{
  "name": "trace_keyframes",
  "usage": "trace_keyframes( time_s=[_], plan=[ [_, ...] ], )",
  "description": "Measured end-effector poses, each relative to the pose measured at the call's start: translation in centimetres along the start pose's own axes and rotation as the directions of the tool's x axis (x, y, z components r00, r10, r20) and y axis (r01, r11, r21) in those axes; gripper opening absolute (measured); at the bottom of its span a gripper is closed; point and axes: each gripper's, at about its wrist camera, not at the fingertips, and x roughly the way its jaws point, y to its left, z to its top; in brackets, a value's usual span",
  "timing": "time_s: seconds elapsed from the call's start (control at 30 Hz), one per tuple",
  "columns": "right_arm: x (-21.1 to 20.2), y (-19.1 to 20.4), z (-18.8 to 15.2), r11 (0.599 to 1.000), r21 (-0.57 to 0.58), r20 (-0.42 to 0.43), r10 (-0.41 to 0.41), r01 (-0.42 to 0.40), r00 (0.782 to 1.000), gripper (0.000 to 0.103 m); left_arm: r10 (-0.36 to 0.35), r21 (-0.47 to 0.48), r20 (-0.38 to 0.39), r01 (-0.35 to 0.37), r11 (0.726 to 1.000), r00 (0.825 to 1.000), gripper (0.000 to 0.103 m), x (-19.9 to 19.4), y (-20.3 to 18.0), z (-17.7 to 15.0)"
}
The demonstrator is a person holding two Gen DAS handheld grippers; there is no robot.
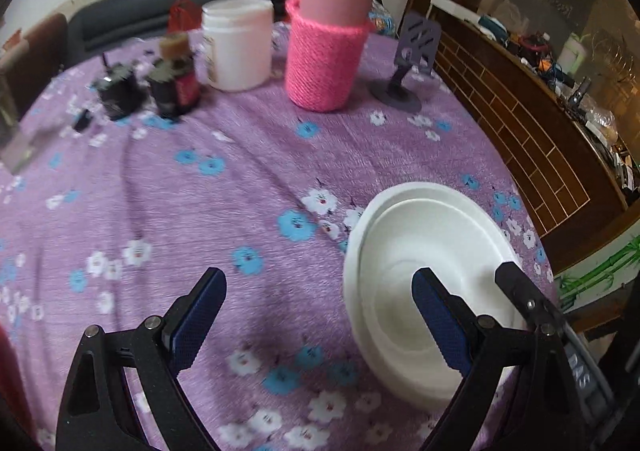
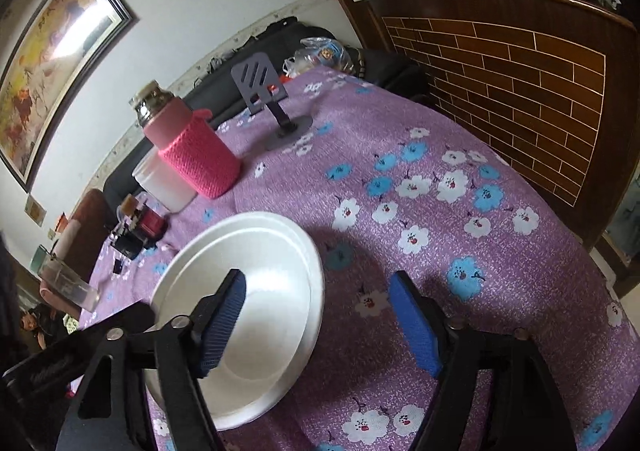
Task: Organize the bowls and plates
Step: 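Grasp the rim of the larger white paper bowl with both grippers, then carry the larger white bowl onto the stack and open both grippers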
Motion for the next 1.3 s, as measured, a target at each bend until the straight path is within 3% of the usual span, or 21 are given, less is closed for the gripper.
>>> trace_keyframes(
  time_s=[0.03,0.2,0.27,0.3,0.4,0.5,0.67,0.97,1.3],
  plan=[
    [0.1,0.1,0.0,1.000,-0.006,-0.005,-0.003,0.003,1.000,0.070,-0.008,0.001,-0.012,0.008,1.000,1.000,0.091,0.5,-0.1,0.1],
    [0.7,0.5,-0.3,0.999,-0.033,-0.027,-0.009,0.008,1.000,0.054,-0.035,0.020,-0.068,0.036,0.999,0.997,0.045,2.3,-0.9,0.0],
    [0.9,0.6,-0.4,0.999,-0.033,-0.037,-0.005,0.003,0.999,0.051,-0.041,0.025,-0.090,0.044,0.999,0.995,0.033,2.9,-1.1,-0.1],
    [1.0,0.6,-0.4,1.000,-0.030,-0.045,0.003,-0.004,0.999,0.044,-0.046,0.025,-0.098,0.049,0.999,0.994,0.028,3.2,-1.2,-0.2],
    [1.3,0.6,-0.6,0.999,-0.029,-0.057,0.023,-0.025,0.998,0.026,-0.051,0.025,-0.100,0.054,0.998,0.994,0.023,3.3,-1.2,-0.5],
    [1.1,0.9,-0.8,0.998,-0.036,-0.052,0.042,-0.044,0.998,0.018,-0.056,0.040,-0.093,0.060,0.997,0.994,0.019,2.9,-1.5,-0.6],
    [0.8,1.6,-1.0,0.995,-0.056,-0.032,0.077,-0.079,0.996,0.016,-0.034,0.076,-0.047,0.037,0.996,0.998,0.019,1.3,-1.7,-1.2],
    [0.2,3.3,-1.9,0.973,-0.080,-0.033,0.215,-0.217,0.976,0.016,0.005,0.065,0.044,-0.008,0.998,0.999,0.019,-3.2,0.3,-2.8],
    [-2.3,10.6,-5.6,0.924,-0.227,-0.081,0.297,-0.307,0.952,0.016,0.064,-0.054,0.132,-0.058,0.997,0.989,0.019,-9.8,6.8,-5.9]
  ],
)
